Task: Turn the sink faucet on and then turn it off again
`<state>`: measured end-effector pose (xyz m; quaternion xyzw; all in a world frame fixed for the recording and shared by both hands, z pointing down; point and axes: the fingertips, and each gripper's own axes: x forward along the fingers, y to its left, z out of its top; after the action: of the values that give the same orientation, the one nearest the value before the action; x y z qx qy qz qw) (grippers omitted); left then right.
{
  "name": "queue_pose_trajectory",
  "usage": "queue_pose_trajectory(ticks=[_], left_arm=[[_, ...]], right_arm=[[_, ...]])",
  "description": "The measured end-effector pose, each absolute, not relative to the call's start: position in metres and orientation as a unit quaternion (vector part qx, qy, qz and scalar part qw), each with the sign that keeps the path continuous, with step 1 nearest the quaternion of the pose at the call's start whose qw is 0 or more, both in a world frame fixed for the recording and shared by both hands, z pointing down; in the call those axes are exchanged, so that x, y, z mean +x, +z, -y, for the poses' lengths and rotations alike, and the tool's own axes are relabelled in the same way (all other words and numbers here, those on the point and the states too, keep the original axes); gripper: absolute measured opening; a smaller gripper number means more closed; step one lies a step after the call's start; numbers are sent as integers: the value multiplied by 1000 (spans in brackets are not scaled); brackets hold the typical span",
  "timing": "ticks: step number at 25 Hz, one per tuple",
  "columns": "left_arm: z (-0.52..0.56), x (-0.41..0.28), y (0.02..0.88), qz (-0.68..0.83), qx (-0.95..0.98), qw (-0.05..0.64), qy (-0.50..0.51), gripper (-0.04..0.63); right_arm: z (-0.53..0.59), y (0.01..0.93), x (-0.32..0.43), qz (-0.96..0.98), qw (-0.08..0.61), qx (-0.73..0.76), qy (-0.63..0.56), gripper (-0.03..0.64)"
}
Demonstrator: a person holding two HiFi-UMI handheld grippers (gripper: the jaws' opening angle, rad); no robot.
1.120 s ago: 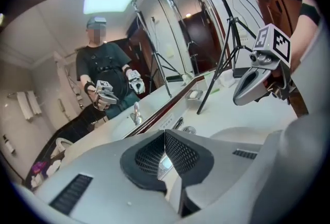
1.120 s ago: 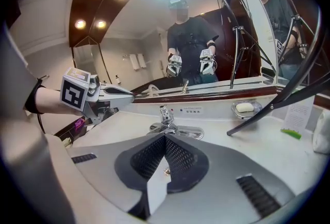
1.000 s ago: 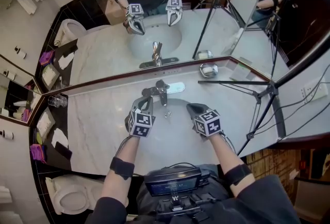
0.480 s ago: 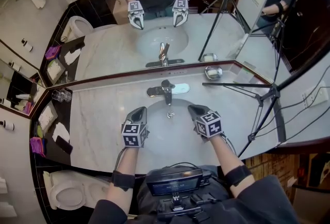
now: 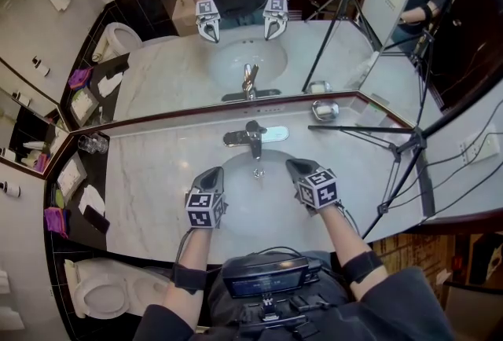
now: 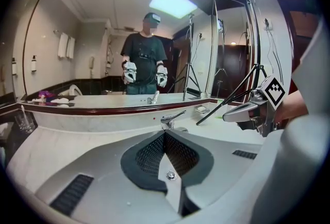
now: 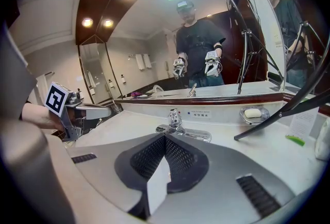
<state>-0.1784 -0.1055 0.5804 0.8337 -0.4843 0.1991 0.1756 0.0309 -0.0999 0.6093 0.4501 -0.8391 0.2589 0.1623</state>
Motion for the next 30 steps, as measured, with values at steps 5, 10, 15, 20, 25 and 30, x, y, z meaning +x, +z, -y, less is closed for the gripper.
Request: queue_pose_trajectory(ticks=[5, 10, 15, 20, 25, 30], left_arm=[[114, -173, 584, 481, 837, 156, 211, 5], [125, -154, 582, 455, 850, 133, 231, 35], [143, -128, 583, 424, 864, 113, 247, 73], [161, -97, 588, 381, 881, 91, 264, 149], [180, -71, 604, 349, 889, 63, 290, 199], [192, -47, 624, 307, 887, 14, 344, 234]], right_arm=[[100, 612, 33, 837, 164, 452, 261, 23], [101, 616, 38, 832, 165, 458, 265, 23], [102, 621, 45, 828, 166, 462, 272, 23], [104, 627, 54, 821, 168, 469, 278, 23], [106, 630, 65, 814, 168, 478, 284, 23], [105, 634, 76, 808, 168, 485, 289, 23]])
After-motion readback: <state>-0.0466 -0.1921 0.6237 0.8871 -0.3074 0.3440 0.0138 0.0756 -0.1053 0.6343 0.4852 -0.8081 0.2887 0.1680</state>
